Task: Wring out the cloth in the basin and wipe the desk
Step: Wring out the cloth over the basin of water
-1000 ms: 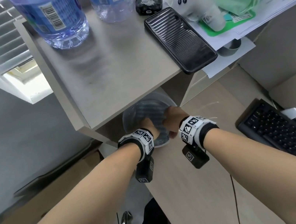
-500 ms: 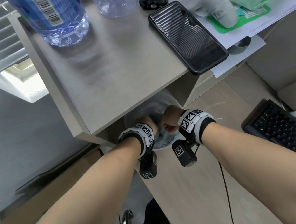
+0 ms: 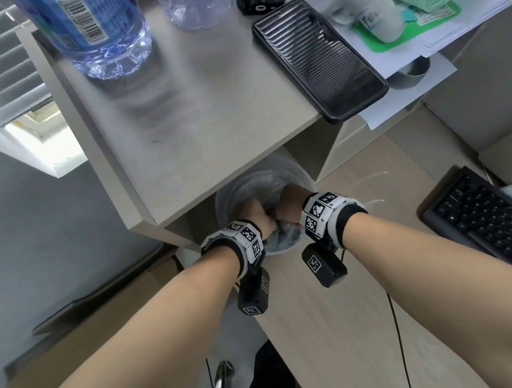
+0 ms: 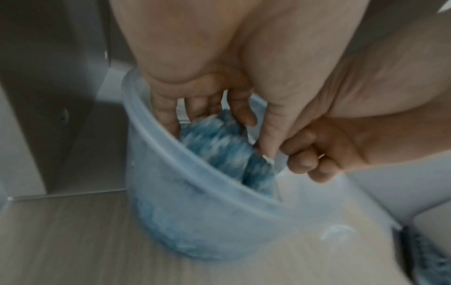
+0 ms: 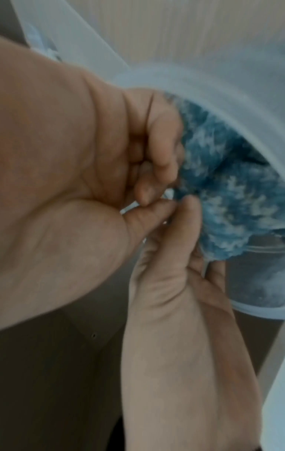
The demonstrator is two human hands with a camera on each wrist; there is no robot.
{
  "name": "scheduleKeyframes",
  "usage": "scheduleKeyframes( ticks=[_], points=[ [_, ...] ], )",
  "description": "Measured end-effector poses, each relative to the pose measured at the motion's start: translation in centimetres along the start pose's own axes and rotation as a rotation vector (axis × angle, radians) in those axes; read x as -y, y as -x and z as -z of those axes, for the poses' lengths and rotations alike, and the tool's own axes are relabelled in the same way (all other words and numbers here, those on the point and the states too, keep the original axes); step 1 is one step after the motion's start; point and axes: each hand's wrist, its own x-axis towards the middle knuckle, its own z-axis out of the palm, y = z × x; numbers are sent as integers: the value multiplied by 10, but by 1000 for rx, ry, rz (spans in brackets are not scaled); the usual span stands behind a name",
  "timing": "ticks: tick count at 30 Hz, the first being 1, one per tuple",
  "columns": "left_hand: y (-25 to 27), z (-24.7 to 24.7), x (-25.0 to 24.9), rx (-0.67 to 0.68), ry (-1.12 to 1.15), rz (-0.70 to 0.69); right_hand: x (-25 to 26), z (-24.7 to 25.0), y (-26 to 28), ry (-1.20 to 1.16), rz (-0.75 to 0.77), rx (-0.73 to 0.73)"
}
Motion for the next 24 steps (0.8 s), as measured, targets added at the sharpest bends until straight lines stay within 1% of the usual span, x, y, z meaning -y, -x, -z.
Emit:
scheduleKeyframes(
  ticks=[2, 3, 4, 6, 8, 10, 13, 16, 19, 23, 24],
  points=[
    [7, 0, -2, -23, 147, -72, -3, 5, 4, 42, 11, -16],
    [13, 2, -3, -38, 200, -112, -7, 7, 5, 75, 42, -22],
    [18, 3, -3, -54, 223, -144, -9, 11, 12, 44, 68, -32],
    [25, 6, 0, -66, 234, -179, -16, 15, 17, -44, 126, -80],
    [34, 9, 2, -51, 221, -248, -23, 20, 26, -76, 233, -135],
    [43, 15, 1, -44, 179, -336, -28, 21, 35, -134, 314, -112],
    [50, 24, -6, -65, 197, -413, -34, 22, 41, -78, 338, -48],
    [51, 28, -12, -93, 213, -466, -40, 24, 48, -98, 325, -90],
    [49, 25, -10, -82, 158, -441, -43, 26, 57, -128, 344, -166],
    [40, 16, -9, 37, 132, -367, -43, 26, 64, -154, 394, -233],
    [37, 13, -10, 58, 86, -347, -43, 25, 63, -179, 403, -244]
  ],
)
